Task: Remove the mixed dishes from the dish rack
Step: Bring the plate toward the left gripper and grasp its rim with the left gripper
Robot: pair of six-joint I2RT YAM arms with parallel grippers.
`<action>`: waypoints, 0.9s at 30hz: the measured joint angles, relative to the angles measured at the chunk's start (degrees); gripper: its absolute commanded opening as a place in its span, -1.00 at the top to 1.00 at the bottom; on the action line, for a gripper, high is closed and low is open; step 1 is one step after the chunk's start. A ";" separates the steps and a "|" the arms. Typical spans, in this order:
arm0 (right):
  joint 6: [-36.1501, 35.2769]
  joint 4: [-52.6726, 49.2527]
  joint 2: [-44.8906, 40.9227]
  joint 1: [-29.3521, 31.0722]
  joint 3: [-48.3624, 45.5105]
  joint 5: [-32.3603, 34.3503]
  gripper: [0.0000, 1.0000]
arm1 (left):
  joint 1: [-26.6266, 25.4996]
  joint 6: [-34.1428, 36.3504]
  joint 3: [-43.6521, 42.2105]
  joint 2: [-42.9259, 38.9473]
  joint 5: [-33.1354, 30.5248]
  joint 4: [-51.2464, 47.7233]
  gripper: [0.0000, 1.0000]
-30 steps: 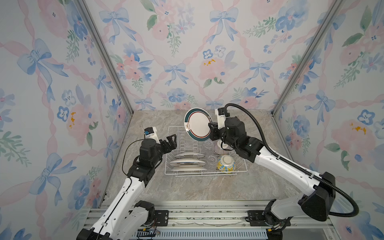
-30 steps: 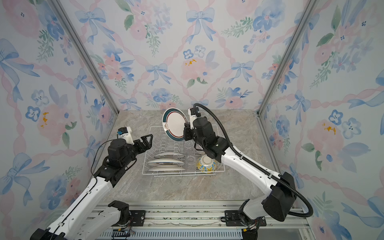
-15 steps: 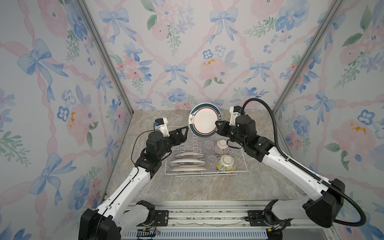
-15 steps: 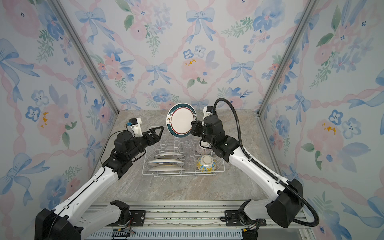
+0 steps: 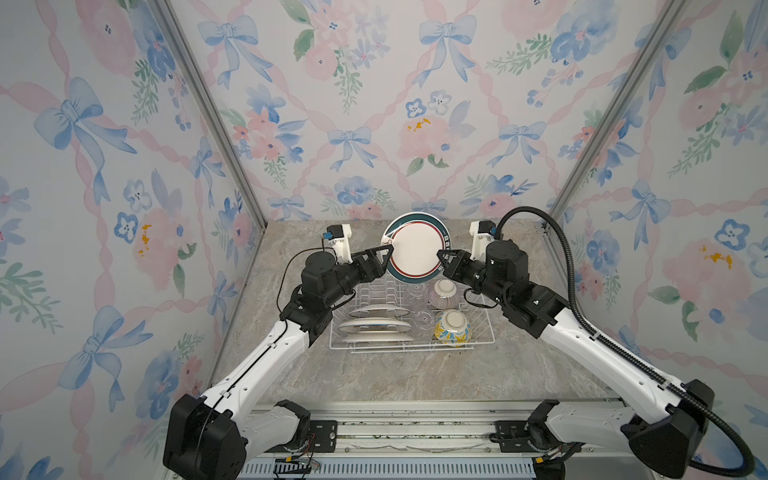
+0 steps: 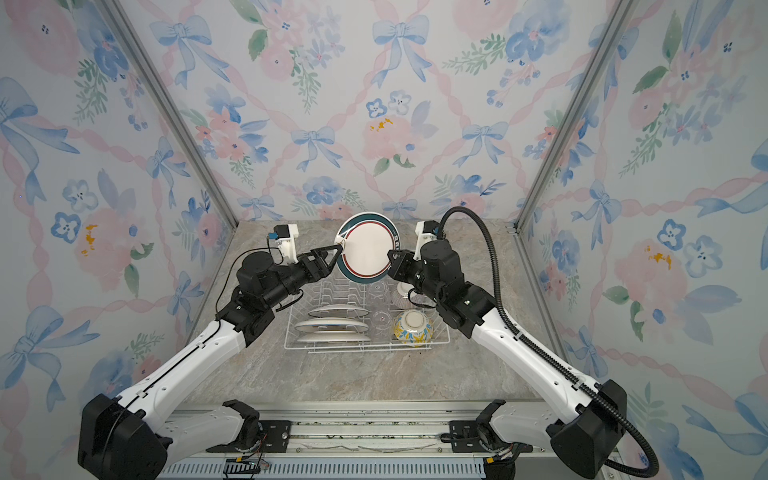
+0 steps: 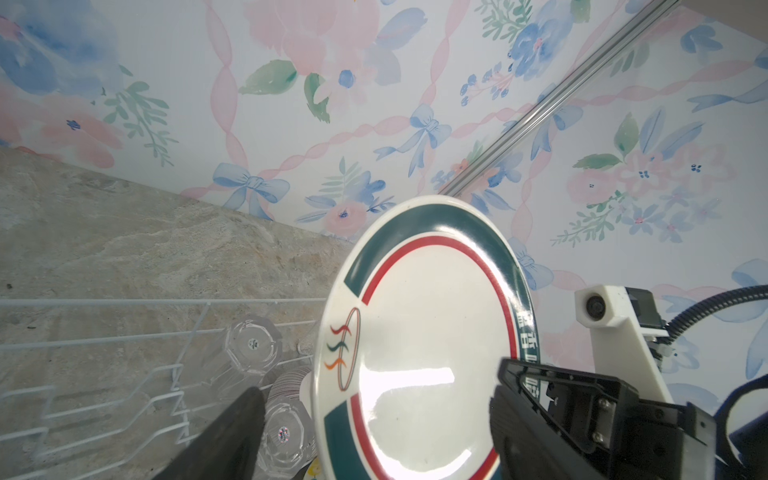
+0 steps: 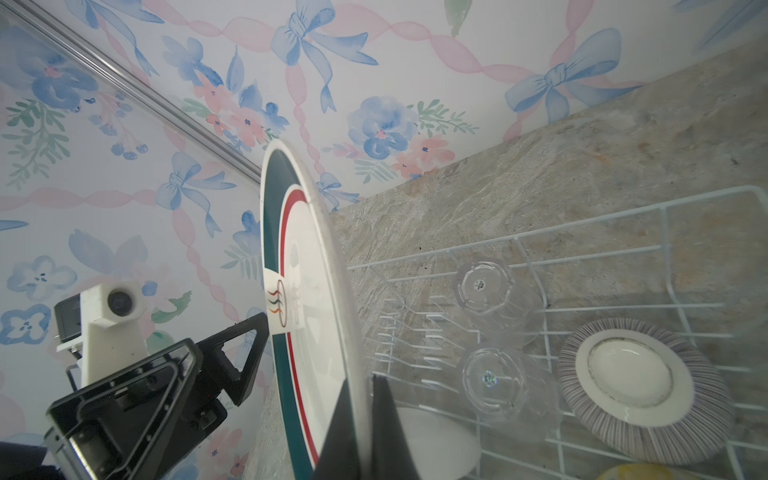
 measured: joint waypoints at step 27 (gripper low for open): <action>4.63 1.36 -1.01 -2.60 -2.01 -7.02 0.79 | -0.26 -5.79 2.75 6.56 4.44 3.02 1.00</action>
